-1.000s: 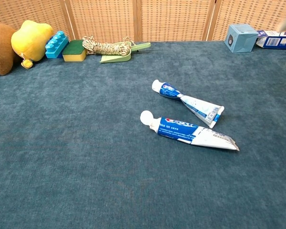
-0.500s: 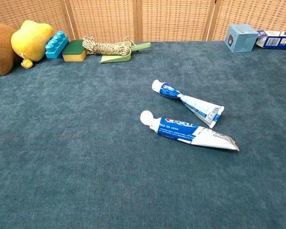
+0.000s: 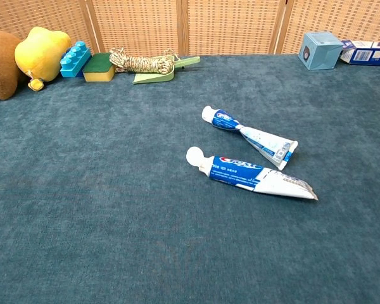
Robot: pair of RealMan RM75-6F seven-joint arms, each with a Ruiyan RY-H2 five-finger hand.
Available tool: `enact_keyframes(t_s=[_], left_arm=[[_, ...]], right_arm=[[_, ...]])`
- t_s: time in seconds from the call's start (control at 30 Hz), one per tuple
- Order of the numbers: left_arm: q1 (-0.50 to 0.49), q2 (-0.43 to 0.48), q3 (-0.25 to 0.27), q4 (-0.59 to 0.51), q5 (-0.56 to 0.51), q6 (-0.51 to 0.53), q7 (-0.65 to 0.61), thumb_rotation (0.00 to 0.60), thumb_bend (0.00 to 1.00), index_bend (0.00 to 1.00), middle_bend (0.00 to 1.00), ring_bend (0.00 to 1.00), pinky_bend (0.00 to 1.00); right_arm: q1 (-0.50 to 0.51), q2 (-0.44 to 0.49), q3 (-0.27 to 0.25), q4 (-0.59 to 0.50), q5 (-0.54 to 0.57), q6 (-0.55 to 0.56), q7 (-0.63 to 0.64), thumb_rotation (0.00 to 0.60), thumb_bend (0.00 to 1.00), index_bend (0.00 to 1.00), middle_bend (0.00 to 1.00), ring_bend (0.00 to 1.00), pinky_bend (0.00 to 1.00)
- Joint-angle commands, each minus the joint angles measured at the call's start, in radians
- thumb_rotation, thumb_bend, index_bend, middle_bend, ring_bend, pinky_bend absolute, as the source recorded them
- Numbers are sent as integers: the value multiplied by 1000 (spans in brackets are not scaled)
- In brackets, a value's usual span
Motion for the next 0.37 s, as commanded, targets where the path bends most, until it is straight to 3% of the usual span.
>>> enact_keyframes(t_s=[0.03,0.37], left_arm=[[1,3,-4,-3,-4,-7,-2,600,356,241,79,0,63],[-17,3,-25,-14,-15,-50,11,600,356,241,76,0,63]], right_arm=[[-7,-3,5,1,-4,-5,3,519,181,349,300,157,243],[-23,-9,34,0,7,-29,6,520,172,350,300,157,243]])
